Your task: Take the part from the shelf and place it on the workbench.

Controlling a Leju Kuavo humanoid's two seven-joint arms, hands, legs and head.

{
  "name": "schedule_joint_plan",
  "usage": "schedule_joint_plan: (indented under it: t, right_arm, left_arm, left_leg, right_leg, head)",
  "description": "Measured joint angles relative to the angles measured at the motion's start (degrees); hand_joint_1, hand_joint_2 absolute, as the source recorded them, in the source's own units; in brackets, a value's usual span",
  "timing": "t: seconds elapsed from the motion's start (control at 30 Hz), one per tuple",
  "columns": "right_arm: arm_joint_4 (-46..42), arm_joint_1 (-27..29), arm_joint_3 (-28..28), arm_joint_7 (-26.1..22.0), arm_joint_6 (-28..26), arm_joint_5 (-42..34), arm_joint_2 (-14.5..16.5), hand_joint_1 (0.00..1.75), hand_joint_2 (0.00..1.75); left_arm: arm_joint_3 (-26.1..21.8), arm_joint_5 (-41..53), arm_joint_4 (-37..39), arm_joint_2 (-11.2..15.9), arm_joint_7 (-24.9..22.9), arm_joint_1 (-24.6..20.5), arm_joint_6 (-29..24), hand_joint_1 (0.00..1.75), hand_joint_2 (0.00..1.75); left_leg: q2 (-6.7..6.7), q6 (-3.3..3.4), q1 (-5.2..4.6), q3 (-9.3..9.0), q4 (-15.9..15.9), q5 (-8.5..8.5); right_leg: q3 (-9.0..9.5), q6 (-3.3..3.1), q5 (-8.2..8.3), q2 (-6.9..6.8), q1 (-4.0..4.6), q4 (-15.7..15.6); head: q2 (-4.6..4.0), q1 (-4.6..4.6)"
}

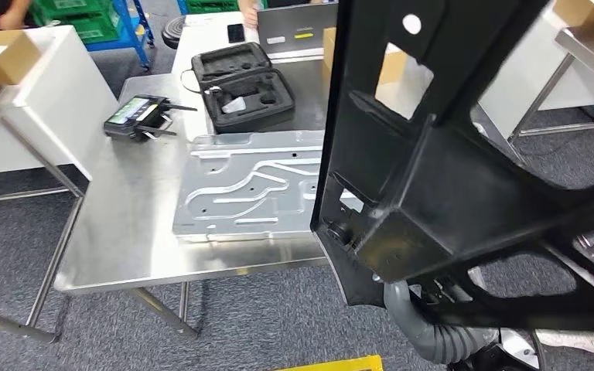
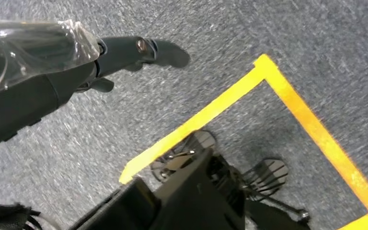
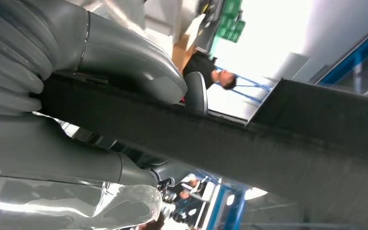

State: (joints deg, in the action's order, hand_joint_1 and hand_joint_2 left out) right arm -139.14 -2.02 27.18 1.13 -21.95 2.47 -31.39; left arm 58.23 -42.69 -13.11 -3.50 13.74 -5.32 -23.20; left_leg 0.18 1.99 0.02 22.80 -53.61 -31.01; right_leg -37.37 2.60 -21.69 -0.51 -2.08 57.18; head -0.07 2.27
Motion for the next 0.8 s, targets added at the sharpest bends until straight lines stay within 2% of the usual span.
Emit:
schedule_joint_plan:
  t: [0.07,0.1,0.17,0.2,0.23,0.27,0.33,0.37,0.4,0.43,0.47,0.53,0.57,0.6,0.67,0.7,0.73,0.77,0.8]
  right_arm:
    - [-0.01,-0.26,-0.16,1.34,-0.13,0.83,-0.31,1.75,1.75]
    - [0.00,-0.36,-0.31,2.22,-0.15,1.29,-0.57,1.75,1.75]
    - [0.03,-0.62,-0.85,4.82,-0.19,2.68,-1.39,1.75,1.75]
    - [0.06,-0.74,-1.34,6.56,-0.20,3.59,-1.99,1.75,1.75]
    - [0.13,-0.86,-2.03,8.33,-0.19,4.37,-2.71,1.75,1.75]
    - [0.23,-0.98,-2.87,9.98,-0.13,5.05,-3.51,1.75,1.75]
    - [0.45,-1.17,-4.83,12.89,0.33,7.16,-5.23,1.75,1.75]
    - [0.67,-1.24,-5.93,14.65,0.84,9.27,-6.14,1.75,1.75]
    - [0.97,-1.26,-7.12,16.71,1.52,11.85,-7.10,1.75,1.75]
    - [1.42,-1.21,-8.38,18.86,2.34,14.49,-8.10,1.75,1.75]
    - [2.00,-1.11,-9.73,20.80,3.28,16.95,-9.20,1.75,1.75]
    - [3.53,-0.71,-12.56,23.82,5.49,21.14,-11.64,1.75,1.75]
    - [4.49,-0.46,-14.00,25.03,6.75,23.25,-12.92,1.75,1.75]
    - [5.49,-0.17,-15.32,26.13,7.97,25.21,-14.09,1.75,1.75]
    - [7.68,0.65,-17.53,27.81,10.40,28.82,-15.99,1.75,1.75]
    - [8.86,1.19,-18.49,28.43,11.68,30.60,-16.87,1.75,1.75]
    - [10.11,1.72,-19.43,28.92,12.96,32.41,-17.77,1.75,1.75]
    - [11.35,2.17,-20.34,29.30,14.13,34.13,-18.66,1.75,1.75]
    - [12.45,2.55,-21.16,29.57,15.08,35.37,-19.48,1.75,1.75]
  left_arm:
    - [0.00,0.00,0.00,0.00,0.04,-0.30,0.01,0.00,1.75]
    - [0.00,0.01,0.00,-0.01,0.07,-0.39,0.04,0.00,1.75]
    - [0.01,0.01,0.00,-0.04,0.13,-0.36,0.15,0.00,1.75]
    - [0.02,0.01,0.00,-0.05,0.15,-0.27,0.24,0.00,1.75]
    - [0.03,0.01,0.00,-0.05,0.16,-0.21,0.31,0.00,1.75]
    - [0.04,0.01,0.00,-0.05,0.16,-0.20,0.38,0.00,1.75]
    - [0.04,0.01,0.01,0.02,0.17,-0.26,0.50,0.00,1.75]
    - [0.05,0.04,0.02,0.11,0.18,-0.31,0.62,0.00,1.75]
    - [0.07,0.14,0.03,0.18,0.19,-0.35,0.79,0.00,1.75]
    - [0.10,0.25,0.04,0.25,0.18,-0.38,1.03,0.00,1.75]
    - [0.17,0.37,0.04,0.26,0.17,-0.40,1.32,0.00,1.75]
    - [0.38,0.65,0.04,0.24,0.14,-0.45,2.10,0.00,1.75]
    - [0.47,0.83,0.04,0.26,0.13,-0.50,2.52,0.00,1.75]
    - [0.54,1.03,0.04,0.27,0.11,-0.56,2.96,0.00,1.75]
    - [0.70,1.49,0.04,0.30,0.05,-0.68,3.74,0.00,1.75]
    - [0.85,1.74,0.04,0.30,0.02,-0.72,4.10,0.00,1.75]
    - [1.07,2.02,0.04,0.29,0.02,-0.75,4.42,0.00,1.75]
    - [1.31,2.26,0.04,0.29,0.02,-0.79,4.73,0.00,1.75]
    - [1.53,2.46,0.04,0.29,0.01,-0.85,4.95,0.00,1.75]
  left_leg:
    - [-0.03,-0.57,0.30,1.93,-3.90,-0.53]
    - [-0.05,-0.96,0.40,4.02,-7.56,-1.60]
    - [-0.05,-1.47,0.42,9.28,-15.49,-4.97]
    - [-0.05,-1.46,0.41,11.33,-17.88,-6.04]
    - [-0.06,-1.26,0.35,12.45,-18.28,-5.86]
    - [-0.06,-0.84,0.22,12.50,-16.51,-4.27]
    - [-0.14,0.65,-0.40,10.48,-8.81,1.20]
    - [-0.21,1.46,-0.84,9.49,-5.41,3.08]
    - [-0.31,2.09,-1.22,8.83,-3.23,4.10]
    - [-0.39,2.42,-1.51,8.63,-2.34,4.49]
    - [-0.41,2.46,-1.65,8.60,-2.18,4.44]
    - [-0.36,2.40,-1.31,7.99,-1.32,5.54]
    - [-0.32,2.52,-1.10,7.66,-0.91,5.92]
    - [-0.28,2.64,-0.88,7.35,-0.53,6.26]
    - [-0.24,2.94,-0.87,7.28,-0.48,6.30]
    - [-0.24,2.96,-0.86,7.27,-0.50,6.26]
    - [-0.25,2.95,-0.83,7.24,-0.54,6.18]
    - [-0.28,2.86,-0.77,7.17,-0.61,6.05]
    - [-0.32,2.70,-0.66,7.08,-0.76,5.85]
  right_leg:
    - [0.27,-0.62,-0.37,0.20,-0.05,0.00]
    - [0.41,-0.84,-0.57,0.28,-0.04,-0.02]
    - [0.66,-1.12,-1.04,0.39,0.08,-0.02]
    - [0.87,-1.18,-1.27,0.48,0.20,-0.02]
    - [1.17,-1.21,-1.50,0.58,0.37,-0.02]
    - [1.56,-1.22,-1.72,0.67,0.58,-0.03]
    - [2.34,-1.20,-2.08,0.77,0.96,-0.11]
    - [2.64,-1.12,-2.19,0.81,1.08,-0.19]
    - [2.77,-0.95,-2.28,0.83,1.07,-0.27]
    - [2.82,-0.72,-2.34,0.86,0.98,-0.34]
    - [2.89,-0.43,-2.38,0.87,0.94,-0.44]
    - [2.88,0.17,-2.72,0.87,0.98,-0.09]
    - [2.42,0.42,-3.65,0.86,1.03,1.16]
    - [1.44,0.63,-5.15,0.85,1.07,3.55]
    - [-1.89,1.00,-9.00,0.82,0.98,10.99]
    - [-3.32,1.20,-10.06,0.82,0.93,14.03]
    - [-3.96,1.41,-10.09,0.81,0.83,15.32]
    - [-3.47,1.62,-9.01,0.79,0.69,14.27]
    - [-1.89,1.87,-7.10,0.74,0.48,11.03]
  head:
    - [0.00,0.01]
    - [0.00,0.01]
    - [0.00,0.00]
    - [0.00,0.00]
    - [0.00,-0.01]
    - [0.00,-0.01]
    - [0.00,0.02]
    - [0.00,0.04]
    - [0.00,0.04]
    - [0.00,0.04]
    - [0.00,0.03]
    - [0.00,0.05]
    - [0.00,0.08]
    - [0.00,0.13]
    - [0.00,0.15]
    - [0.00,0.16]
    - [0.00,0.15]
    - [0.00,0.15]
    - [0.00,0.16]
